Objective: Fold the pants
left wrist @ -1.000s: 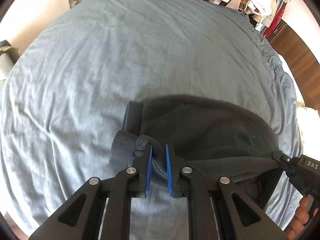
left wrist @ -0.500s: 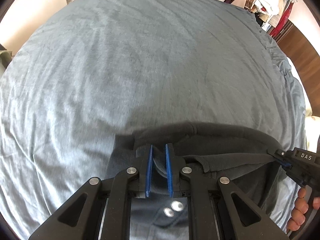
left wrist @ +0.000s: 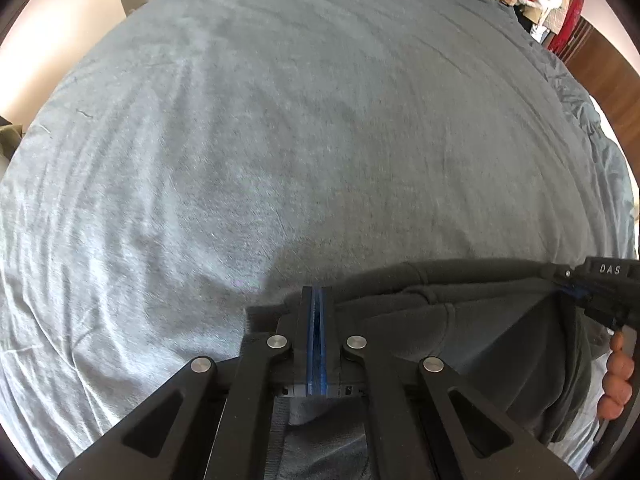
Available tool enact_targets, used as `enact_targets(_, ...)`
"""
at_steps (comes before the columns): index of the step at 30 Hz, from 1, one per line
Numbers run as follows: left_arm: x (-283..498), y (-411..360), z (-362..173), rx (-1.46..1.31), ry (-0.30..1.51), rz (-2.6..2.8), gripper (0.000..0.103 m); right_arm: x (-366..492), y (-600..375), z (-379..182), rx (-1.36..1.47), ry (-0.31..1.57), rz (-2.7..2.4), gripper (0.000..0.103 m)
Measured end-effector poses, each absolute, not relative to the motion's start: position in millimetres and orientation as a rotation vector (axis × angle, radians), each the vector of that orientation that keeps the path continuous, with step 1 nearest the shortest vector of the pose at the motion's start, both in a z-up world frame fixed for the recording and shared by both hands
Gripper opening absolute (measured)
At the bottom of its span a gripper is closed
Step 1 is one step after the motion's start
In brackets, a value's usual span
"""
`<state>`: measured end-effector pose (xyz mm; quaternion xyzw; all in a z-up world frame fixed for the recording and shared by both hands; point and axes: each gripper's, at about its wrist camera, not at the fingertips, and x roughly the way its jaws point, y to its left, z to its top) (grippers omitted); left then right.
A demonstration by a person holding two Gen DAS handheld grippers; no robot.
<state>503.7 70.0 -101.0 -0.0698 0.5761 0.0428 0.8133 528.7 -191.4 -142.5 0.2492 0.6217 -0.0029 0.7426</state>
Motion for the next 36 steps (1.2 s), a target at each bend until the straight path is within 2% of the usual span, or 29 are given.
enact_targets(4,504,67,-104,-0.123,1.247,0.090,0.007,533,-190,-148,0.517,1.388,0.004,0.014)
enact_targets(6,501,64,-95,-0.112,1.229,0.088,0.014,532,-187,-146,0.497,1.400,0.019,0.019)
enact_targets(8,492,60,-78,-0.104,1.186,0.075,0.026,526,-186,-139,0.486,1.397,0.037,0.039)
enact_targets(9,487,57,-69,-0.098,1.165,0.062,0.032,520,-187,-132,0.473,1.384,0.049,0.043)
enact_targets(10,480,52,-58,-0.085,1.144,0.043,0.032,515,-186,-125,0.463,1.370,0.060,0.044)
enact_targets(17,425,10,5,-0.012,1.025,-0.130,0.034,447,-199,-57,0.417,1.252,0.168,0.044)
enact_targets(23,387,-32,22,-0.022,1.026,-0.286,0.034,374,-238,-18,0.427,1.179,0.178,0.044)
enact_targets(29,359,-82,6,-0.006,1.091,-0.416,0.034,318,-287,-26,0.489,1.189,0.113,0.044)
enact_targets(36,344,-138,-28,0.009,1.170,-0.532,0.034,293,-320,-57,0.514,1.227,0.064,0.044)
